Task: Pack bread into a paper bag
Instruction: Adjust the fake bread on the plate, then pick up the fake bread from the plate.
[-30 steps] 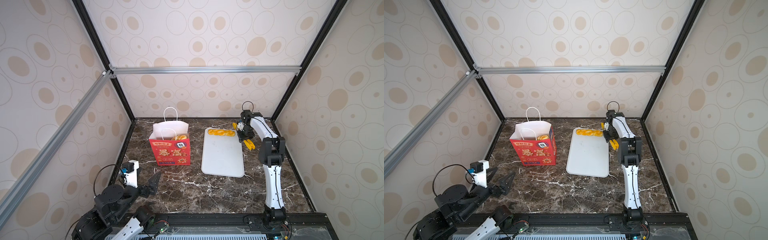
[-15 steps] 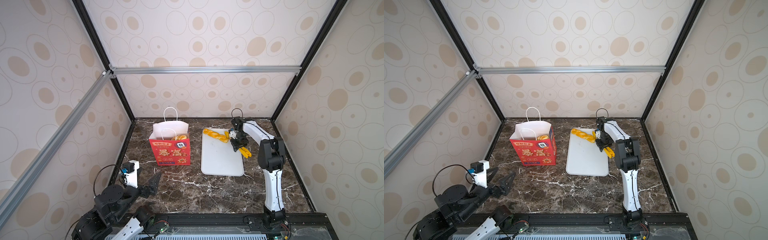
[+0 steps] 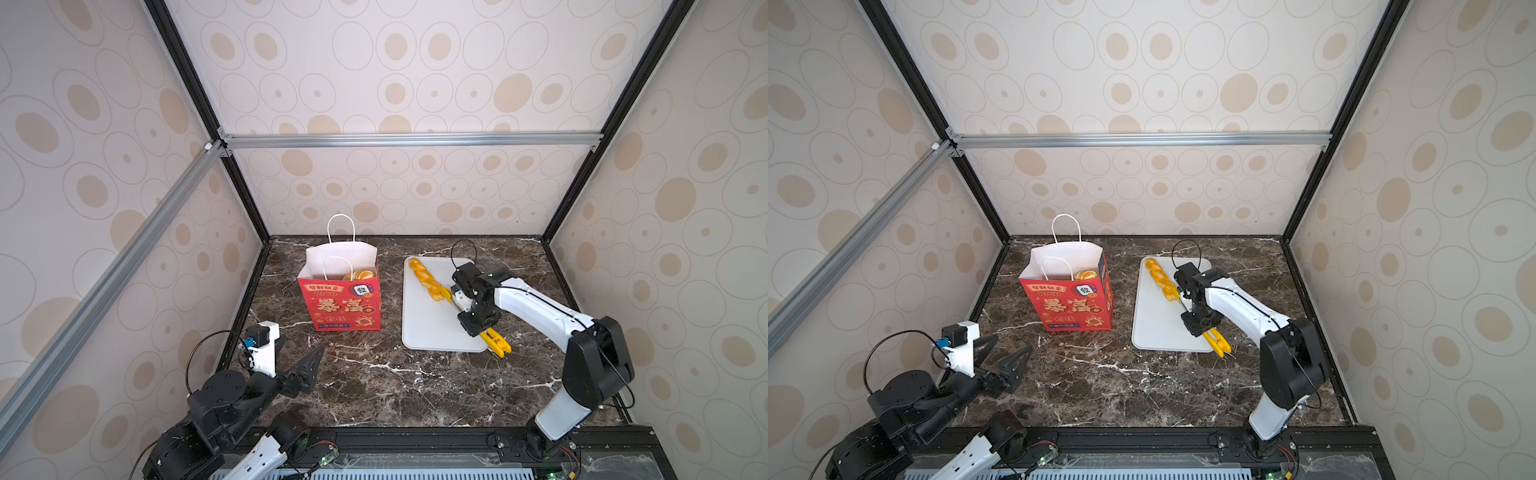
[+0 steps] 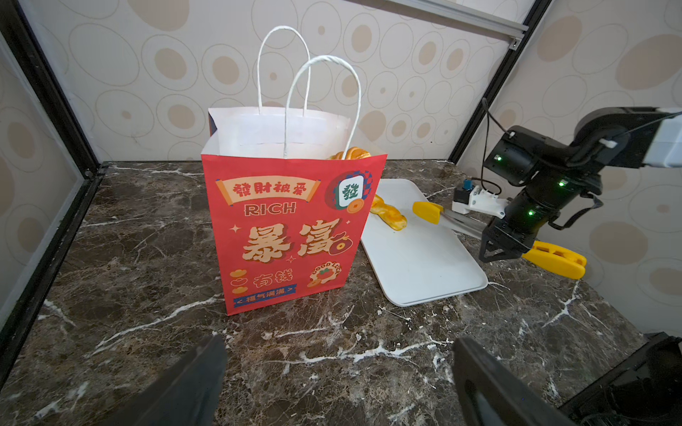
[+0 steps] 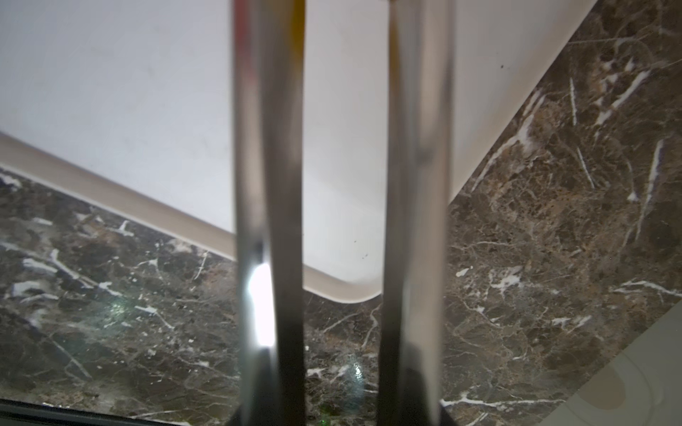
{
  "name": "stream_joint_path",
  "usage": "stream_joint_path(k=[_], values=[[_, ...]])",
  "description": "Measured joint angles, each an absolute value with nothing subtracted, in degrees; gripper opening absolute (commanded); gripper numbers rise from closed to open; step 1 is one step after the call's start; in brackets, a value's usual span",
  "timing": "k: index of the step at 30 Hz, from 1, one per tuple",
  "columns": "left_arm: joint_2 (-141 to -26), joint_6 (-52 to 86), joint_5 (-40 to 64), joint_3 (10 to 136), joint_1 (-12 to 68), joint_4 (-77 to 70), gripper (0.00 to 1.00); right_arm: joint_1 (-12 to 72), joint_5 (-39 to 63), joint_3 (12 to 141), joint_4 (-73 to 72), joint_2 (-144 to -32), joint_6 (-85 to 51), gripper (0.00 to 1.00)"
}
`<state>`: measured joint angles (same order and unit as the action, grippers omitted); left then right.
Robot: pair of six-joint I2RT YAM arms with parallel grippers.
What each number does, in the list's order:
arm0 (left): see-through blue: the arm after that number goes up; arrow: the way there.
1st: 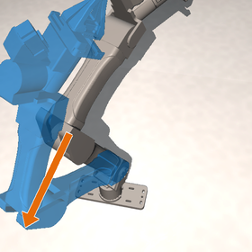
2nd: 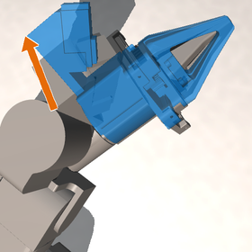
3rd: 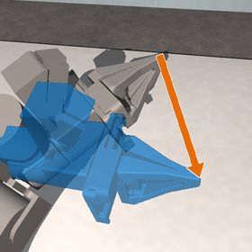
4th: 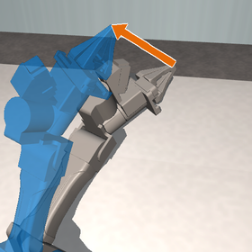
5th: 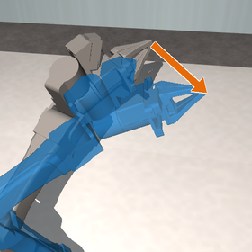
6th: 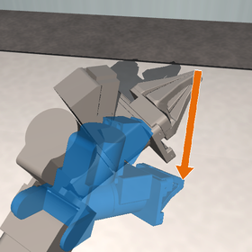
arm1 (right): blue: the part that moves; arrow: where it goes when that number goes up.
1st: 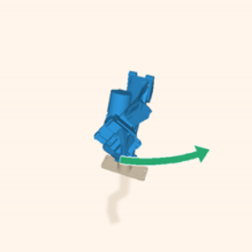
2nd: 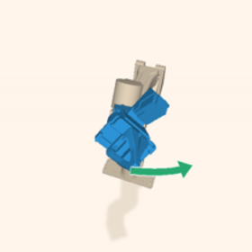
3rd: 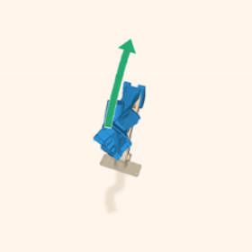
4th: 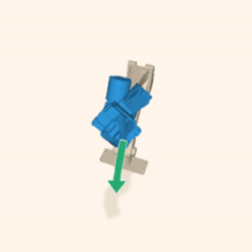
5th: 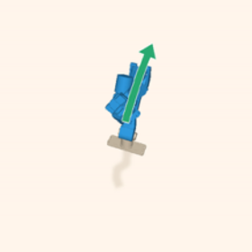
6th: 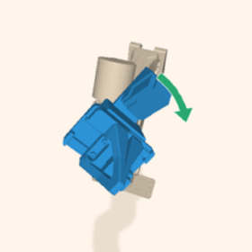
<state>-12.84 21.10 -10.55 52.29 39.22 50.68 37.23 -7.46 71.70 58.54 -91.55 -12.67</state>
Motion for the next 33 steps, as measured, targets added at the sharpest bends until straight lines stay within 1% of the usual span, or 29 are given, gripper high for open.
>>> stream_joint_path(k=[4, 8, 11, 19, 29, 33], values=[[-12.9, 21.1, -10.3, 52.3, 39.2, 50.7, 0.99, 41.3, -8.1, 69.3, 55.6, -90.1, -15.7, 0.52], [-12.9, 21.1, -10.1, 52.3, 39.2, 50.7, 0.98, 41.6, -10.0, 66.0, 51.7, -89.3, -17.3, 0.6], [-12.9, 21.1, -10.1, 52.3, 39.2, 50.7, 0.99, 41.4, -11.1, 65.2, 50.0, -88.9, -17.5, 0.62], [-12.9, 21.1, -10.3, 52.3, 39.2, 50.7, 0.99, 40.2, -11.8, 65.2, 45.3, -90.6, -16.7, 0.63], [-12.9, 21.1, -10.4, 52.3, 39.2, 50.7, 0.98, 34.5, -8.9, 66.1, 42.5, -99.5, -14.1, 0.63], [-12.9, 21.1, -10.6, 52.3, 39.2, 50.7, 0.98, 33.5, -7.3, 68.2, 42.3, -102.8, -12.6, 0.6]])
